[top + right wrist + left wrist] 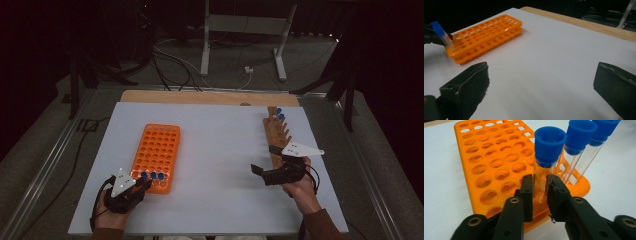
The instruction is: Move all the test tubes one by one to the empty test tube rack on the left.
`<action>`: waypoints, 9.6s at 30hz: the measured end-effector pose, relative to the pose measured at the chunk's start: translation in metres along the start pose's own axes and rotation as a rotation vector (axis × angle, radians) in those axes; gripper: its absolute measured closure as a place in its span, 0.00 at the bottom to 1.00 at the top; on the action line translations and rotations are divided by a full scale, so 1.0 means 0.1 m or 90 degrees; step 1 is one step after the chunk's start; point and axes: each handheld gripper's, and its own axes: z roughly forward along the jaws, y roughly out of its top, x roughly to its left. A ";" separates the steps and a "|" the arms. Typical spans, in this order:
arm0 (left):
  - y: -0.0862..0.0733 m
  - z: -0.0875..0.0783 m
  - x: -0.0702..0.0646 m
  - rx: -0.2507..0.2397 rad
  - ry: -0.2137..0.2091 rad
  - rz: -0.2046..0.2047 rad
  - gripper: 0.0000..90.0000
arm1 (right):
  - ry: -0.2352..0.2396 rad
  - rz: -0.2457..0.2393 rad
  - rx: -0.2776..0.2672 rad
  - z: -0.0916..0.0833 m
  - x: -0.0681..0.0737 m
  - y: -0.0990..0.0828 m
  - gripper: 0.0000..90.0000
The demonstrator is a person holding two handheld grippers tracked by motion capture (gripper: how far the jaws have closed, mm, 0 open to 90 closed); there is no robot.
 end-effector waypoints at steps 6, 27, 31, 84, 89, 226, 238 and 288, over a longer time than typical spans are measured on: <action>-0.01 -0.08 0.04 -0.025 -0.044 -0.014 0.67 | -0.001 0.000 -0.001 -0.01 -0.01 0.00 0.00; 0.27 -0.13 0.00 -0.120 -0.050 -0.031 0.01 | -0.037 0.013 -0.020 -0.09 -0.15 0.10 0.00; 0.34 -0.12 0.03 -0.137 -0.050 -0.040 0.01 | -0.064 0.021 -0.023 -0.10 -0.25 0.12 0.00; 0.36 -0.09 0.08 -0.171 -0.048 -0.066 0.01 | -0.270 0.128 0.069 0.56 -1.45 0.30 0.83; 0.36 -0.09 0.08 -0.170 -0.048 -0.065 0.01 | -0.276 0.121 0.070 0.56 -1.44 0.31 0.85; 1.21 0.51 -1.02 -0.165 -0.059 0.027 0.87 | 0.050 -0.019 0.008 0.24 0.35 0.46 0.09; 1.19 0.39 -0.87 -0.175 -0.052 0.006 0.87 | 0.019 -0.001 0.007 0.19 0.21 0.34 0.03; 0.79 -0.20 0.03 -0.212 -0.015 -0.020 0.87 | -0.056 0.038 -0.025 -0.21 -0.17 0.06 0.00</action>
